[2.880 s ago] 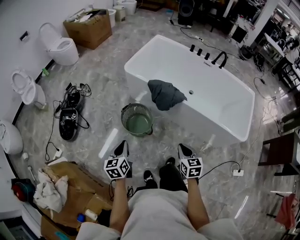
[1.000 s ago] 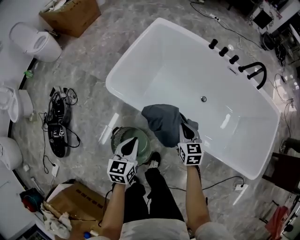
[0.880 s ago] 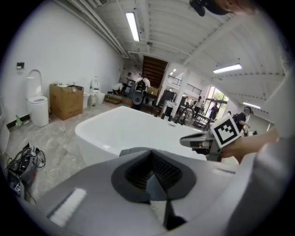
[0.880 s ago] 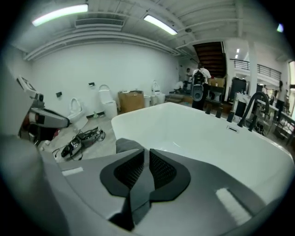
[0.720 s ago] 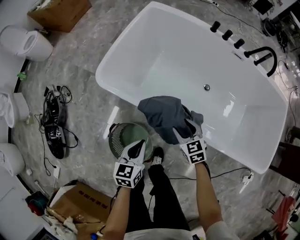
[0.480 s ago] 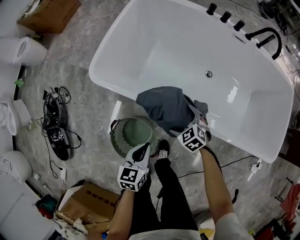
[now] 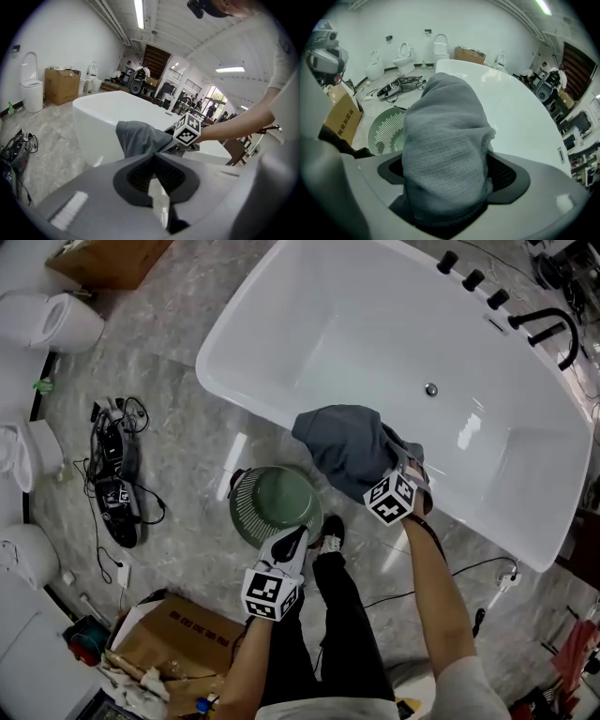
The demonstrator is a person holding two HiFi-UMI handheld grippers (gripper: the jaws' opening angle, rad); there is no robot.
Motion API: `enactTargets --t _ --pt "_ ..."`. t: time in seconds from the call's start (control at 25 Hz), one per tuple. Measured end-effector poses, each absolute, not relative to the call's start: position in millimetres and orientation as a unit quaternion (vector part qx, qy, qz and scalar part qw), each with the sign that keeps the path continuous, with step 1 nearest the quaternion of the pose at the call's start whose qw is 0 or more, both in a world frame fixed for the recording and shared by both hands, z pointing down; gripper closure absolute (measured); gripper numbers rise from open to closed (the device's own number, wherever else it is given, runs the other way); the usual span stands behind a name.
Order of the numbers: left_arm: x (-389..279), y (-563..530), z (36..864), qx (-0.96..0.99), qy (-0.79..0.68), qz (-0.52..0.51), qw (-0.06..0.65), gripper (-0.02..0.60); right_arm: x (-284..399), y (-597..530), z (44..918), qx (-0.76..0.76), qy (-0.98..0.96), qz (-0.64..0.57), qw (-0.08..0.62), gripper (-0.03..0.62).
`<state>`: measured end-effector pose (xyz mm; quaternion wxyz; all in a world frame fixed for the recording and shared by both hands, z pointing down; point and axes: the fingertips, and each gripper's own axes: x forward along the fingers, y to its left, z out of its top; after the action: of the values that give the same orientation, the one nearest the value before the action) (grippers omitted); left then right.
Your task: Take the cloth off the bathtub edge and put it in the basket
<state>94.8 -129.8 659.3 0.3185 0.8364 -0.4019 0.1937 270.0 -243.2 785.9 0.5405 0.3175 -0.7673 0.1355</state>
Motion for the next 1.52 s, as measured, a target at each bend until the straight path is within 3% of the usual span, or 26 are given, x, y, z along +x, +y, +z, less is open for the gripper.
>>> enactTargets --t 0.32,0.56,0.96,1.52 --pt "47 -109 660 0.829 -0.407 0.201 0.327 0.525 257 -231 756 0.297 -0.766 0.044 0.568 0.333" --pt "9 -95 658 0.829 -0.406 0.204 0.325 0.525 253 -222 738 0.35 -0.761 0.076 0.542 0.416" --pt "-46 -68 659 0.827 -0.405 0.211 0.326 0.525 205 -201 667 0.449 -0.78 0.087 0.428 0.425" --pt "-94 -45 662 0.821 -0.422 0.194 0.332 0.525 126 -160 647 0.455 -0.801 0.073 0.382 0.425"
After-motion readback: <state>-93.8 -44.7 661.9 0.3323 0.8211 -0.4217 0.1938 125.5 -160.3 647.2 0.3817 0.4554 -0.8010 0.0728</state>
